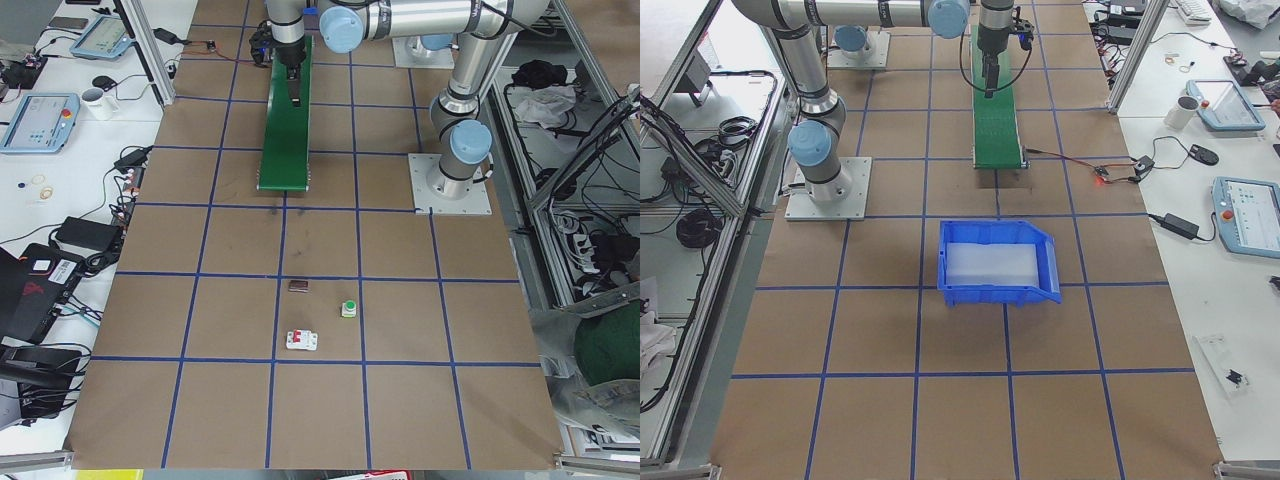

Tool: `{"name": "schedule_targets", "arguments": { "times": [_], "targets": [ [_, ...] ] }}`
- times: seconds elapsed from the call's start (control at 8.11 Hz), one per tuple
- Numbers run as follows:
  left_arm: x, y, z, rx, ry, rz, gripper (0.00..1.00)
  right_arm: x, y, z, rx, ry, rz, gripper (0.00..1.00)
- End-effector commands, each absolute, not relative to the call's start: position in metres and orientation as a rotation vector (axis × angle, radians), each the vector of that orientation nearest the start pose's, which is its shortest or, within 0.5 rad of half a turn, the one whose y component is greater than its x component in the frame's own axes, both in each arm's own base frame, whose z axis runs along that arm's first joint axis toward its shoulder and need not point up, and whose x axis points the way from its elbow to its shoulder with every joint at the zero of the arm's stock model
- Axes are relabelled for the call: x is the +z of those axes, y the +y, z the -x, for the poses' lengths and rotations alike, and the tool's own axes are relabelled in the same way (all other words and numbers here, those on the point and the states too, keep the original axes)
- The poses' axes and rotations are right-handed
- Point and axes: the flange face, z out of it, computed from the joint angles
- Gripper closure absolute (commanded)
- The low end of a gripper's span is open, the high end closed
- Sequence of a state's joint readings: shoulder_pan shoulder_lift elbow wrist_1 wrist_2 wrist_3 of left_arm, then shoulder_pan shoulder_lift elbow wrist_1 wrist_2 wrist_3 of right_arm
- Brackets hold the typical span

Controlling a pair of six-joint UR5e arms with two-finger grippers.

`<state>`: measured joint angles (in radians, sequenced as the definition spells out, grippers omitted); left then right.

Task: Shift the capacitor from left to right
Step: 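Move the left gripper outward over the brown capacitor beside the belt end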

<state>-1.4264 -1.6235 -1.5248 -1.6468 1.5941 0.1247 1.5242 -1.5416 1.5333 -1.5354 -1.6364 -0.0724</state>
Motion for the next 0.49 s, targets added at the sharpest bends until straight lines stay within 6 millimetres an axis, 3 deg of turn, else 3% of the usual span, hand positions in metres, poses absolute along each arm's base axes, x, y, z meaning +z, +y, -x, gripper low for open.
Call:
{"name": "schedule_targets", "arguments": {
  "times": [0.0, 0.25, 0.37],
  "targets": [
    [0.466, -0.541, 0.014, 0.064, 3.125, 0.061, 0.00, 0.487, -0.509, -0.103, 0.044, 3.208, 0.065, 0.00],
    [0.461, -0.544, -0.077, 0.042, 3.129, 0.084, 0.00, 0.488, -0.508, -0.102, 0.039, 3.208, 0.058, 0.00],
    [0.455, -0.541, -0.105, 0.058, 3.134, 0.029, 0.00, 0.488, -0.508, -0.103, 0.038, 3.206, 0.045, 0.00]
  ]
}}
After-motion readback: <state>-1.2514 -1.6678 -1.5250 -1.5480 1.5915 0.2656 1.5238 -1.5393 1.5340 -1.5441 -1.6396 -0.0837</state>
